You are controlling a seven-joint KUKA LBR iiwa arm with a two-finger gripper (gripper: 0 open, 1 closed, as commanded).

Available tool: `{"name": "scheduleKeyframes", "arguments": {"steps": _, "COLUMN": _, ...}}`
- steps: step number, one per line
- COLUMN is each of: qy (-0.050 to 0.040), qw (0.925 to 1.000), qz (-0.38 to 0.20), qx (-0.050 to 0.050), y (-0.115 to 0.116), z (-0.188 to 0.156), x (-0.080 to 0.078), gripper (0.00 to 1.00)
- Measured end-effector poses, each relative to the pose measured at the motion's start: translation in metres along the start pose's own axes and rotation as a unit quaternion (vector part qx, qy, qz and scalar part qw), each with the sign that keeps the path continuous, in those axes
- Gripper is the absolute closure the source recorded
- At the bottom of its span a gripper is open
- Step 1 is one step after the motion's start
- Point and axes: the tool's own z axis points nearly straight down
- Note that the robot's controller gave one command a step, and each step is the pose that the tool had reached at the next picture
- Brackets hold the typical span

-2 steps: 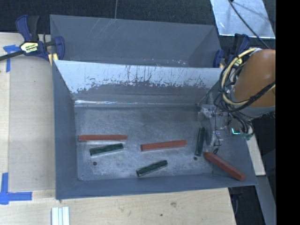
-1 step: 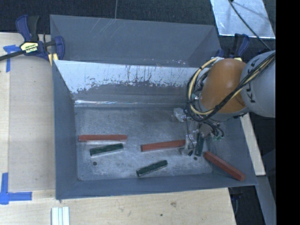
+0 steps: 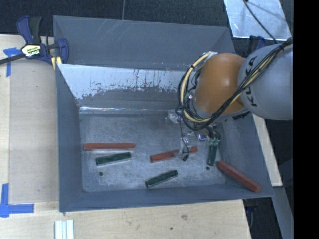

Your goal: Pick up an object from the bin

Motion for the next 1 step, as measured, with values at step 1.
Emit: {"name": "scheduleKeyframes", "arguments": {"steps": 1, "qy": 0.0042, "qw": 0.9998, "qz": 0.017, "qx": 0.001, "y": 0.0370, "z": 0.0022, "x": 0.0111, "gripper": 0.00}}
